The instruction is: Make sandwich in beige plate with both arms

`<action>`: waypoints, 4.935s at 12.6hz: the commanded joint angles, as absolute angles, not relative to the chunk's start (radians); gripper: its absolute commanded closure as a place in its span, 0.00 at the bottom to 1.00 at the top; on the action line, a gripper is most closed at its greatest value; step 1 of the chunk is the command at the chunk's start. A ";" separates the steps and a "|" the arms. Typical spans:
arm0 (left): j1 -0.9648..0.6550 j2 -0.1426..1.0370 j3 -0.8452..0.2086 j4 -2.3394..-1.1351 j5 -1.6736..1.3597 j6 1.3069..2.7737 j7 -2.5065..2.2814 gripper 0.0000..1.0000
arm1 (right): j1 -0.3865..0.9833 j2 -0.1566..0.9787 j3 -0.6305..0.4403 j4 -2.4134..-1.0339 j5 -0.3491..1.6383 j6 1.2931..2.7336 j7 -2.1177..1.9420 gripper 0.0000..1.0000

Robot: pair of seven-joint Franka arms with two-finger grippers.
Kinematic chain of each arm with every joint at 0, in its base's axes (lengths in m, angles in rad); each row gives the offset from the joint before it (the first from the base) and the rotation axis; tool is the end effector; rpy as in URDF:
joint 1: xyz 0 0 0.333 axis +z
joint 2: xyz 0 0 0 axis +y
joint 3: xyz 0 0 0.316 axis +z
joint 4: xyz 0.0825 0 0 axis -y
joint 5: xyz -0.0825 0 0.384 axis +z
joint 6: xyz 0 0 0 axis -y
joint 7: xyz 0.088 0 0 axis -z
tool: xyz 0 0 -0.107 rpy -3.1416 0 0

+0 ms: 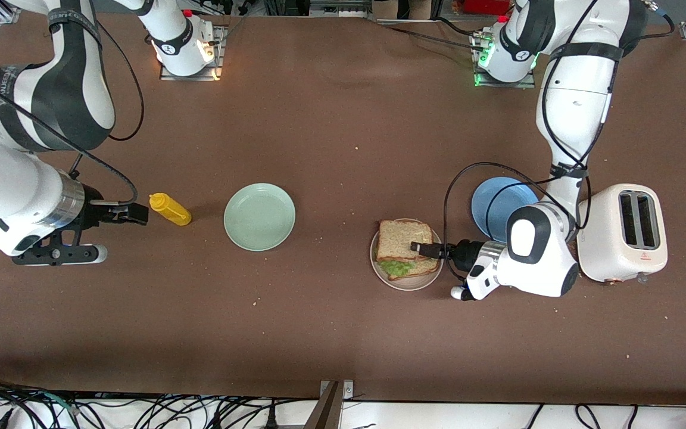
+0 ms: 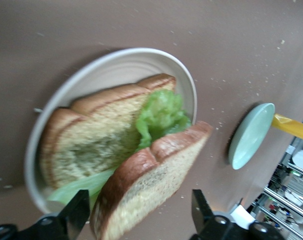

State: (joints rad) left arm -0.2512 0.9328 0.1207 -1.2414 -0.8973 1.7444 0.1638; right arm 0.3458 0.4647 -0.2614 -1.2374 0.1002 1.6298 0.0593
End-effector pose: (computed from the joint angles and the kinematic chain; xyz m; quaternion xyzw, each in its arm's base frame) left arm 0.6993 -0.1850 0.1953 0.9153 0.0167 -0.1852 0.3572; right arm 0.6771 0.1059 0.5045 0.9994 0.0198 -0.0282 0.0105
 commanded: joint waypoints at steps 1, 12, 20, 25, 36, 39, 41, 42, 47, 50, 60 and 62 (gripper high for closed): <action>-0.207 0.905 0.123 -1.236 -0.819 1.741 0.170 0.00 | 0.357 0.302 -0.259 -1.498 0.100 1.801 0.041 0.02; -0.012 0.582 0.127 -1.233 -0.113 1.468 0.167 0.00 | 0.337 0.321 -0.282 -1.425 0.132 1.756 0.057 0.00; -0.014 0.445 0.097 -1.236 -0.034 1.347 0.019 0.00 | 0.341 0.322 -0.282 -1.428 0.132 1.755 0.057 0.00; -0.029 0.212 0.091 -1.515 -0.035 1.548 -0.046 0.00 | 0.342 0.322 -0.282 -1.428 0.132 1.755 0.057 0.00; -0.064 -0.097 0.097 -1.747 0.038 1.611 -0.043 0.00 | 0.341 0.322 -0.282 -1.430 0.132 1.755 0.054 0.00; -0.071 -0.123 0.089 -1.743 0.043 1.608 -0.046 0.00 | 0.339 0.322 -0.282 -1.431 0.130 1.755 0.054 0.00; -0.069 -0.126 0.075 -1.732 0.046 1.560 -0.048 0.00 | 0.339 0.322 -0.282 -1.431 0.132 1.755 0.054 0.00; -0.069 -0.126 0.074 -1.730 0.046 1.557 -0.048 0.00 | 0.339 0.322 -0.282 -1.431 0.130 1.755 0.054 0.00; -0.063 -0.104 0.071 -1.718 0.046 1.511 -0.048 0.00 | 0.339 0.322 -0.282 -1.433 0.130 1.753 0.054 0.00; -0.057 -0.097 0.077 -1.717 0.046 1.508 -0.041 0.00 | 0.339 0.322 -0.282 -1.433 0.130 1.753 0.054 0.00; -0.058 -0.091 0.072 -1.717 0.040 1.509 -0.041 0.00 | 0.339 0.322 -0.282 -1.433 0.130 1.747 0.054 0.00; -0.064 -0.091 0.071 -1.717 0.040 1.509 -0.041 0.00 | 0.339 0.322 -0.282 -1.433 0.130 1.746 0.054 0.00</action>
State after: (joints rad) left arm -0.0565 -0.0872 0.0755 -1.7175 0.0086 1.5185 -0.0385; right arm 0.3421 0.3353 -0.2838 -1.4248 0.1145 1.7556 0.0592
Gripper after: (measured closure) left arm 0.000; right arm 0.000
